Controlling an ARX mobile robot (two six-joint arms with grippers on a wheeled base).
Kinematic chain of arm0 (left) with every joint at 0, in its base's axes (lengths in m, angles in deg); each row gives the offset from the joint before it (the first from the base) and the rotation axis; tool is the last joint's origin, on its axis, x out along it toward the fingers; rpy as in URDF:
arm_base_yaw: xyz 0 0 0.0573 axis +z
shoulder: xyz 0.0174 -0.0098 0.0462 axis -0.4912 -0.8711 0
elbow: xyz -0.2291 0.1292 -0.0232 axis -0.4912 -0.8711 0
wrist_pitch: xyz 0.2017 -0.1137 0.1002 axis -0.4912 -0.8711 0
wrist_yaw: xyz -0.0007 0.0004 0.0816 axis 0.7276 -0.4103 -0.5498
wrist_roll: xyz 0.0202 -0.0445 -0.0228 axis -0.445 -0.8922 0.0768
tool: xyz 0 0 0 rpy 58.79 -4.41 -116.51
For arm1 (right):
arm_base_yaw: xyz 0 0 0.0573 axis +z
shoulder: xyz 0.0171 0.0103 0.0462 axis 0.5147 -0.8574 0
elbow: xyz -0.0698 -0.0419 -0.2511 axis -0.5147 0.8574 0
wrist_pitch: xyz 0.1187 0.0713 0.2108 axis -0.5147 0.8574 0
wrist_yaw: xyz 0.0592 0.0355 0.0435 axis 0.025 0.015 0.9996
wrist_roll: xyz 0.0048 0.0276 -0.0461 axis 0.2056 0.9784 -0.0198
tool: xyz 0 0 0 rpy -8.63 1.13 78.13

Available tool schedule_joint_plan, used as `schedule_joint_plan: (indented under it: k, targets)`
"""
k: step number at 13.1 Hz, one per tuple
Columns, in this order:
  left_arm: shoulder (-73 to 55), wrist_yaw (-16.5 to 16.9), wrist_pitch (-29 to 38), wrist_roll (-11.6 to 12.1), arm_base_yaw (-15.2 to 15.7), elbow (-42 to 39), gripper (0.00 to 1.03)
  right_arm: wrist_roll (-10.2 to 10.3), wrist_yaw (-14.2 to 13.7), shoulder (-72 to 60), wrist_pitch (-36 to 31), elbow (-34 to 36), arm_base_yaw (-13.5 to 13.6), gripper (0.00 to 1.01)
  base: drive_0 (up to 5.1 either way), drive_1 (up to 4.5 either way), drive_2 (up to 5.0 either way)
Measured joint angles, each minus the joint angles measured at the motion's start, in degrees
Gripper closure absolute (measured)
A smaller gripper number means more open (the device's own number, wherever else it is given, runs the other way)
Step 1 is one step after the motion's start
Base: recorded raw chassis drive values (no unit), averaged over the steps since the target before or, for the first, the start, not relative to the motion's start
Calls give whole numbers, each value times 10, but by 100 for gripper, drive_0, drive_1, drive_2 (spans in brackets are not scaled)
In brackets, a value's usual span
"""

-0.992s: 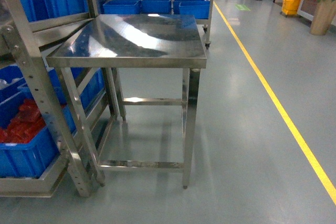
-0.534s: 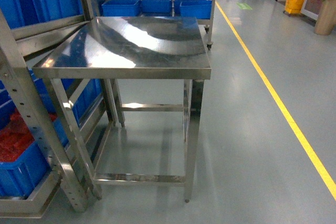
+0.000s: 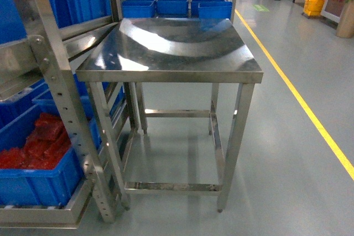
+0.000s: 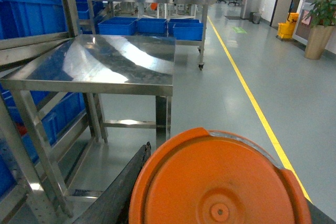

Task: Sort blue parts and orange caps into right shelf containers

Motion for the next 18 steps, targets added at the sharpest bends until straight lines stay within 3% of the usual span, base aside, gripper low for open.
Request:
schedule_joint_plan:
  k: [18]
  targets:
    - [0,0,1,0,0,0,59,0,0,0,-1,0,0,56,-492,205,283]
